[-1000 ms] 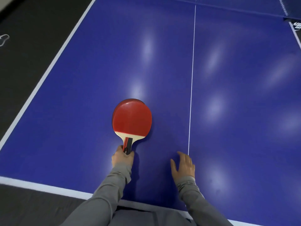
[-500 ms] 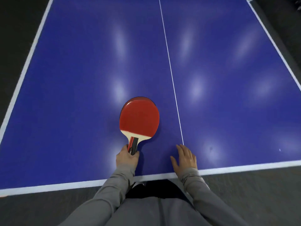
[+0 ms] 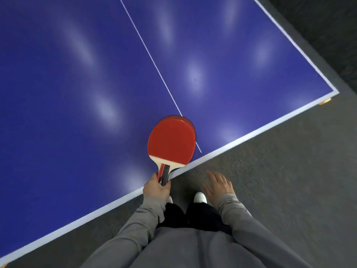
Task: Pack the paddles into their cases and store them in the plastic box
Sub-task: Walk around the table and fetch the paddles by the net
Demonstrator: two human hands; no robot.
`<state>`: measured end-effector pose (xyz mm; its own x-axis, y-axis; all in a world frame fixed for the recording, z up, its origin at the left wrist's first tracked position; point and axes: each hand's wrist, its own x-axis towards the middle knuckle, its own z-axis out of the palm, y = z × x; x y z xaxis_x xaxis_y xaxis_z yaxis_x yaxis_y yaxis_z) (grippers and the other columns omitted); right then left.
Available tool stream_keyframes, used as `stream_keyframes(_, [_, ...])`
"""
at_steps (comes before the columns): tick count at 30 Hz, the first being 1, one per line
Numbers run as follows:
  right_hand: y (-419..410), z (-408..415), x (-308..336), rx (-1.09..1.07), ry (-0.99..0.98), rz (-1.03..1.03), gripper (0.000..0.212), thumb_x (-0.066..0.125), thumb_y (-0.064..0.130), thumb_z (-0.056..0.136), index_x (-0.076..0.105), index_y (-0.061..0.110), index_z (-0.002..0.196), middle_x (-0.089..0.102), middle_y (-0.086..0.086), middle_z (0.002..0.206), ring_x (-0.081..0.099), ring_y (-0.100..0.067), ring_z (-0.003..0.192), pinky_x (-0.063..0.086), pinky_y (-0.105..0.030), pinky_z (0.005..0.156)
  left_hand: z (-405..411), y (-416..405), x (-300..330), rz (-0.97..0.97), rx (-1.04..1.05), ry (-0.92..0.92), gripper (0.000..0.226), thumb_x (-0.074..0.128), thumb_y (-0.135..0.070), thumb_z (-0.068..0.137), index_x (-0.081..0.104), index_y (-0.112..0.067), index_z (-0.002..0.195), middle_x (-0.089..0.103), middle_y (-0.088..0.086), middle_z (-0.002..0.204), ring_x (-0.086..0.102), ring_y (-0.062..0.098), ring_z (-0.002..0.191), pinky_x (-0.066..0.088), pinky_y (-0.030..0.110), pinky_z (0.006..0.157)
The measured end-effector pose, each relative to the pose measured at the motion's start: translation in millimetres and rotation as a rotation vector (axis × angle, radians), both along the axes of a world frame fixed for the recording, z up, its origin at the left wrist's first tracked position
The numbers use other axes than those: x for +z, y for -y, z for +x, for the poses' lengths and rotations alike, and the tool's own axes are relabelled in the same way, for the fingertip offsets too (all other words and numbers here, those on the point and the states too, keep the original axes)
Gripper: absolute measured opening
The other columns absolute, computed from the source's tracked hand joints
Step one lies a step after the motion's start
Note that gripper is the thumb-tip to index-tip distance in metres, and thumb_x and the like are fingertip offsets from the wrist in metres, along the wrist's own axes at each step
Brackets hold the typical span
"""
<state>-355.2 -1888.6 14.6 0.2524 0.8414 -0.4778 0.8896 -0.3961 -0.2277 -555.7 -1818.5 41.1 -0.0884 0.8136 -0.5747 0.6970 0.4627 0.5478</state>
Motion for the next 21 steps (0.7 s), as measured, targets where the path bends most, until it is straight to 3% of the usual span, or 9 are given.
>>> stream_keyframes(5, [39,34,-11,-0.108,0.003,-0.216,0.051,0.04,0.047,0.093,0.035,0.022,0.138,0.042,-0.003,0.141,0.036,-0.022,0.132,0.03,-0.037,0.107,35,19,4,-0.021,-0.133,-0.006,0.029,0.065,-0.024,0.082,0.056,-0.007,0.105,0.064,0.007,0.094,0.06,0.029,0.098,0.045,0.03,0.084])
stream_keyframes(9, [72,67,-14,-0.151,-0.033,-0.254,0.051,0.039,0.047,0.094,0.035,0.022,0.137,0.041,-0.003,0.142,0.036,-0.022,0.133,0.029,-0.038,0.108,78,37,5,-0.027,-0.233,-0.023,0.031,0.065,-0.025,0.083,0.057,-0.006,0.106,0.067,0.012,0.102,0.06,0.03,0.102,0.045,0.031,0.087])
stream_keyframes(21, [185,235,-17,-0.375,-0.168,-0.361,0.047,0.039,0.042,0.095,0.035,0.023,0.138,0.039,-0.002,0.145,0.031,-0.021,0.136,0.028,-0.039,0.109,261,123,3,-0.047,-0.341,-0.028,0.028,0.068,-0.021,0.08,0.061,-0.006,0.102,0.068,0.013,0.097,0.062,0.031,0.098,0.046,0.032,0.084])
